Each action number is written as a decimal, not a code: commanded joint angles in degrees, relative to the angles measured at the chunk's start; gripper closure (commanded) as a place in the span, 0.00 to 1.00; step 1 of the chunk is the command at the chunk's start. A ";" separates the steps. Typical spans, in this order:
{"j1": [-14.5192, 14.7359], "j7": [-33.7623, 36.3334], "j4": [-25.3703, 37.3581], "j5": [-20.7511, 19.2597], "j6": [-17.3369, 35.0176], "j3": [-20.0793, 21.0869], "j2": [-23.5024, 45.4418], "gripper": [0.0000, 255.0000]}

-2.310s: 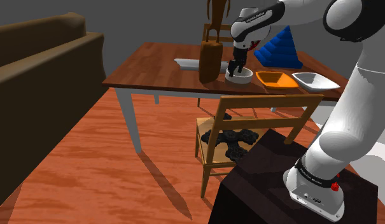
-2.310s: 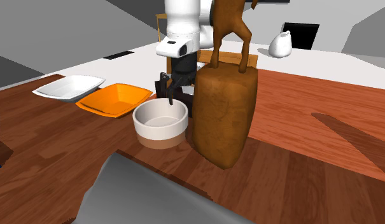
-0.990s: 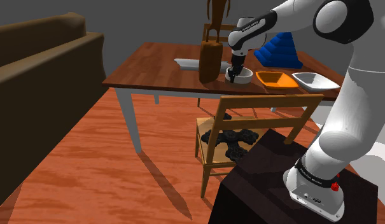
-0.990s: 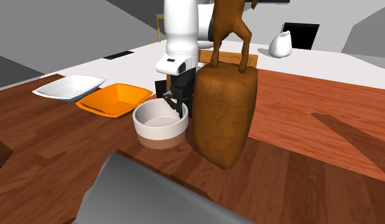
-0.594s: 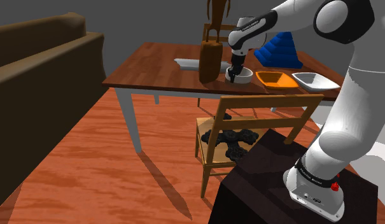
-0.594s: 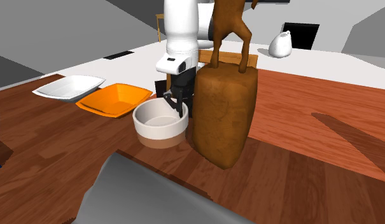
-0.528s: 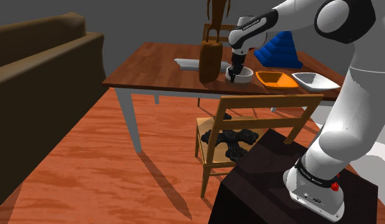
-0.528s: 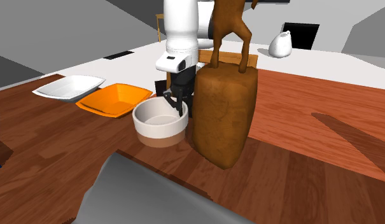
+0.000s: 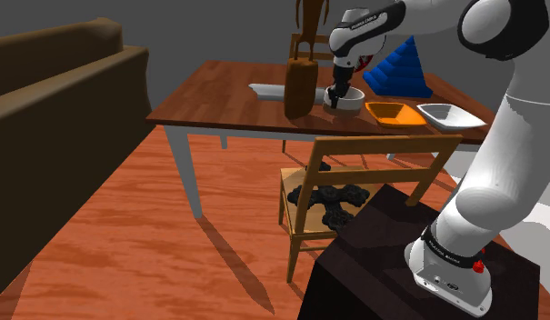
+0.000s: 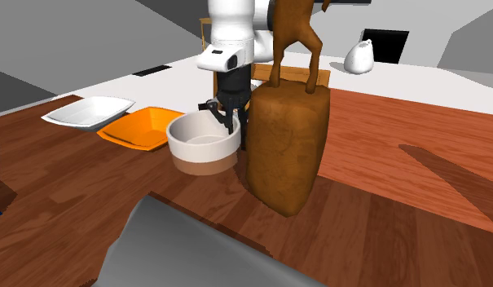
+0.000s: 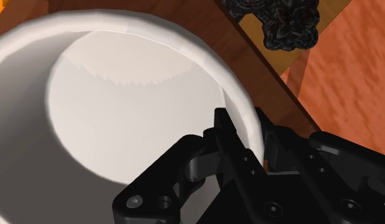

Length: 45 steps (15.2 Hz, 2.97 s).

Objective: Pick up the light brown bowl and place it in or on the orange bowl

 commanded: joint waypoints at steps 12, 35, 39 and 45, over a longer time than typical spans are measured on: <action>0.09 0.61 7.30 -0.83 -9.37 -0.17 -2.20 1.00; -10.23 -18.61 -7.60 -6.41 -8.51 -10.80 -17.19 1.00; -10.29 -18.79 -10.11 -6.20 -5.46 -10.96 -16.60 1.00; -10.37 -19.22 -13.51 -5.66 -0.89 -11.22 -15.31 1.00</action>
